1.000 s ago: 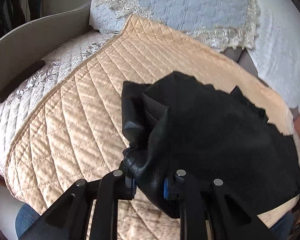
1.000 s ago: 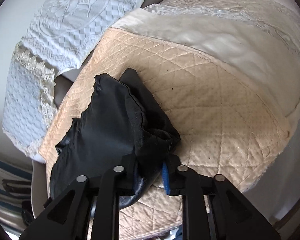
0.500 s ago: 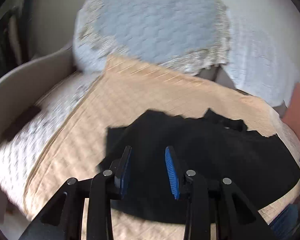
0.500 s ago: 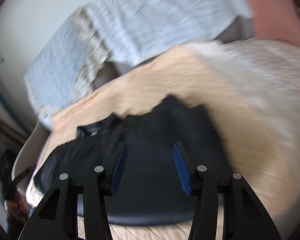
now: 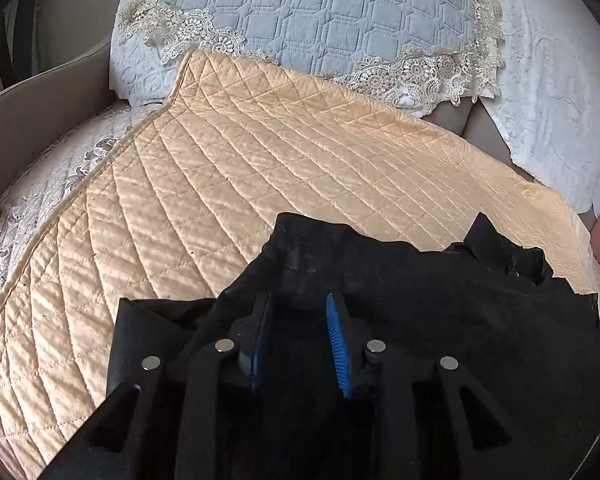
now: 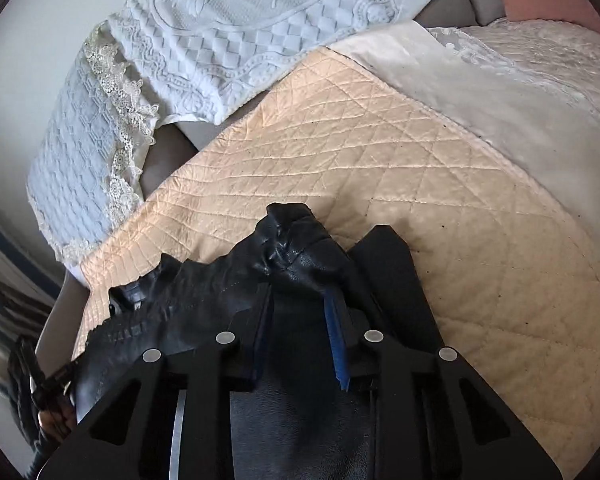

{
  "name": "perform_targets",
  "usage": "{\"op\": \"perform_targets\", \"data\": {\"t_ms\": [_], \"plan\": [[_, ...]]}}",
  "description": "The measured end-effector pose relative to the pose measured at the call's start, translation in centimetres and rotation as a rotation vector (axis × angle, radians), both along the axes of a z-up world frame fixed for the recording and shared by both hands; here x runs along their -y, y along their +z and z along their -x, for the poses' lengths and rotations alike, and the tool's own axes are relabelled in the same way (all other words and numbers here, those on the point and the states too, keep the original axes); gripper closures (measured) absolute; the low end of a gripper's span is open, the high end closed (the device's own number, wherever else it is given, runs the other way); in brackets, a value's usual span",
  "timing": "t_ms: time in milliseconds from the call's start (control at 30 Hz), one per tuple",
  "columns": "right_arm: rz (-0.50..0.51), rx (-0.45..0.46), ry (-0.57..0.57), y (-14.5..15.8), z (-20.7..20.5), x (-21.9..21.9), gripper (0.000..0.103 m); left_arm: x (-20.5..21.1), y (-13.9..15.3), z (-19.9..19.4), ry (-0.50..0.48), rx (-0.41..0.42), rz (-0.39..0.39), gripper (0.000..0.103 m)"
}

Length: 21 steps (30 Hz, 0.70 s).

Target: Fold large clothes

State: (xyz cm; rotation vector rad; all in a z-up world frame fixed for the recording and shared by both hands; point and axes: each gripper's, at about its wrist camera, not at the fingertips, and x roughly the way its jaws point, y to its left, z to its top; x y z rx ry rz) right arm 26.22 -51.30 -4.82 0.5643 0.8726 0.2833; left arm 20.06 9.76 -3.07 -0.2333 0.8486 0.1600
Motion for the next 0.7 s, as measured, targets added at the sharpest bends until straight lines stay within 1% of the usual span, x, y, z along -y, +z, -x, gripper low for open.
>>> {"op": "perform_targets", "data": {"t_ms": [33,67,100,167,200,233,267,300,367,433,467,500,533,567,600,633,667,700], "plan": [[-0.001,-0.013,-0.011,-0.2,-0.2,0.1,0.086,0.2,-0.1,-0.1,0.000,-0.008,-0.014,0.072],[-0.005,-0.023,-0.024,-0.3,-0.4,0.2,0.090,0.5,0.0,-0.2,0.000,-0.015,-0.032,0.072],[-0.011,-0.030,-0.032,-0.4,-0.5,0.4,0.091,0.8,-0.1,-0.3,-0.001,-0.021,-0.048,0.072],[-0.002,-0.032,-0.035,-0.2,-0.4,0.4,0.091,1.0,0.1,-0.3,-0.002,-0.025,-0.063,0.072],[0.026,-0.036,-0.038,0.3,-0.3,0.1,0.091,1.0,0.1,-0.3,-0.001,-0.028,-0.063,0.072],[0.062,-0.039,-0.040,1.0,-0.2,-0.4,0.088,1.1,0.4,-0.3,0.001,-0.034,-0.072,0.072],[0.101,-0.029,-0.041,2.4,0.1,-1.0,0.086,1.3,1.0,-0.3,0.003,-0.043,-0.087,0.073],[0.104,-0.009,-0.034,3.3,0.3,-1.3,0.085,1.5,1.7,-0.5,-0.001,-0.046,-0.102,0.073],[0.087,0.055,0.004,5.4,0.3,-2.5,0.085,2.3,3.5,-0.4,-0.038,0.003,-0.102,0.072],[0.103,0.085,0.042,6.2,-0.6,-3.6,0.085,3.5,5.2,-0.6,-0.078,0.056,-0.094,0.068],[0.129,0.088,0.065,6.0,-1.6,-4.3,0.085,4.1,5.6,-1.0,-0.096,0.076,-0.103,0.066],[0.151,0.073,0.070,5.3,-2.4,-4.6,0.085,4.7,5.6,-1.7,-0.111,0.090,-0.133,0.063],[0.170,0.035,0.069,4.2,-3.3,-4.5,0.085,5.2,4.9,-2.7,-0.117,0.077,-0.179,0.063],[0.174,-0.004,0.063,3.2,-4.0,-4.2,0.085,5.2,3.8,-3.8,-0.110,0.040,-0.205,0.063],[0.162,-0.044,0.054,1.8,-4.5,-3.6,0.085,4.9,2.7,-4.6,-0.096,-0.006,-0.208,0.063],[0.105,-0.072,0.047,0.5,-4.7,-2.7,0.088,3.8,1.1,-5.3,-0.073,-0.063,-0.170,0.063],[0.065,-0.078,0.037,0.1,-4.6,-2.2,0.092,2.8,0.1,-5.5,-0.054,-0.091,-0.105,0.062],[0.036,-0.075,0.029,-0.1,-4.5,-1.7,0.093,1.7,-0.2,-5.5,-0.041,-0.088,-0.039,0.063]]}}
